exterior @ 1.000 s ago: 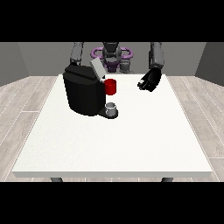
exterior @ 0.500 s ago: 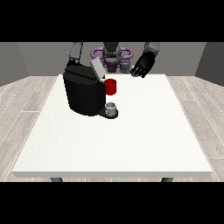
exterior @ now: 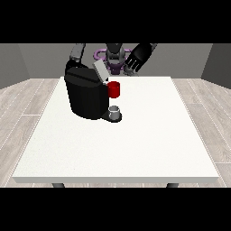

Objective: Insert the coffee pod into the coffee machine and close the lid

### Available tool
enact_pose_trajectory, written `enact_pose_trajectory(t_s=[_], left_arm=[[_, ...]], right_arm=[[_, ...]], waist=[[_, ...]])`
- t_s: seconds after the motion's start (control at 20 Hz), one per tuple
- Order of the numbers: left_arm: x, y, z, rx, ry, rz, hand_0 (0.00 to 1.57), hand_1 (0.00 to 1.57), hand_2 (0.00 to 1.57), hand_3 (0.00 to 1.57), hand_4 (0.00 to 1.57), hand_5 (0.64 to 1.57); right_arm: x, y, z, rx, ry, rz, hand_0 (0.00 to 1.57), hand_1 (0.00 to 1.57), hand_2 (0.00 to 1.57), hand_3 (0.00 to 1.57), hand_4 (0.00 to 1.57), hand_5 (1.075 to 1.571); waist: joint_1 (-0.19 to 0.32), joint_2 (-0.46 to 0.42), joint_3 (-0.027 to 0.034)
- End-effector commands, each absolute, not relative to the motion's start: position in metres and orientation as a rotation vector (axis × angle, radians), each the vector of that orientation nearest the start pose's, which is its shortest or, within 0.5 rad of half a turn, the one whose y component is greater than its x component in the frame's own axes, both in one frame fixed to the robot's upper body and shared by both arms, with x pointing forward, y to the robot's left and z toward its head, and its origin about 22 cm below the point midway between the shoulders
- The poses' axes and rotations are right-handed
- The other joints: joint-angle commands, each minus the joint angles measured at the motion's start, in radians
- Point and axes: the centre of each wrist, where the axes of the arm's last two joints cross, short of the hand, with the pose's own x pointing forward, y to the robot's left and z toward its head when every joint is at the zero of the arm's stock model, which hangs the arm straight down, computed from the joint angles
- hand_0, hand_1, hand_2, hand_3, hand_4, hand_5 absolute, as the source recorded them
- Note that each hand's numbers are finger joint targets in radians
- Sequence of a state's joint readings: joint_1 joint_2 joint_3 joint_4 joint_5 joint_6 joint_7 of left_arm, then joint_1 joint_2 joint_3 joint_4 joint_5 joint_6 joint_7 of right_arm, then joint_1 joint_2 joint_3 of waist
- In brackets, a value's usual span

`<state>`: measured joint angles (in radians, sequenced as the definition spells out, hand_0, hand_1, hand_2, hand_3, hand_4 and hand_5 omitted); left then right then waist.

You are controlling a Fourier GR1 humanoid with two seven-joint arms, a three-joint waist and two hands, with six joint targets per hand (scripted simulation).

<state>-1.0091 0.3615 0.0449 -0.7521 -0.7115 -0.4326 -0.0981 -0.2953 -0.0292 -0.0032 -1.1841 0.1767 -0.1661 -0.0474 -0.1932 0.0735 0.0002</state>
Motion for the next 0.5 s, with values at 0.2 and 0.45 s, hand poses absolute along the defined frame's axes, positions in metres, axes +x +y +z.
enact_pose_trajectory(t_s=[0.2,0.45], left_arm=[[0.457,0.210,0.221,0.505,-1.500,-1.129,1.22,1.22,1.27,1.26,0.47,1.571],[0.458,0.250,0.265,0.600,-1.510,-1.078,1.25,1.25,1.30,1.25,0.48,1.571]], right_arm=[[0.330,-0.198,0.016,-0.239,-1.600,0.151,0.00,0.00,0.00,0.00,0.00,1.571],[0.338,-0.219,0.044,-0.211,-1.659,0.172,0.00,0.00,0.00,0.00,0.26,1.571]], waist=[[-0.043,0.067,0.0000],[-0.105,0.125,-0.0001]])
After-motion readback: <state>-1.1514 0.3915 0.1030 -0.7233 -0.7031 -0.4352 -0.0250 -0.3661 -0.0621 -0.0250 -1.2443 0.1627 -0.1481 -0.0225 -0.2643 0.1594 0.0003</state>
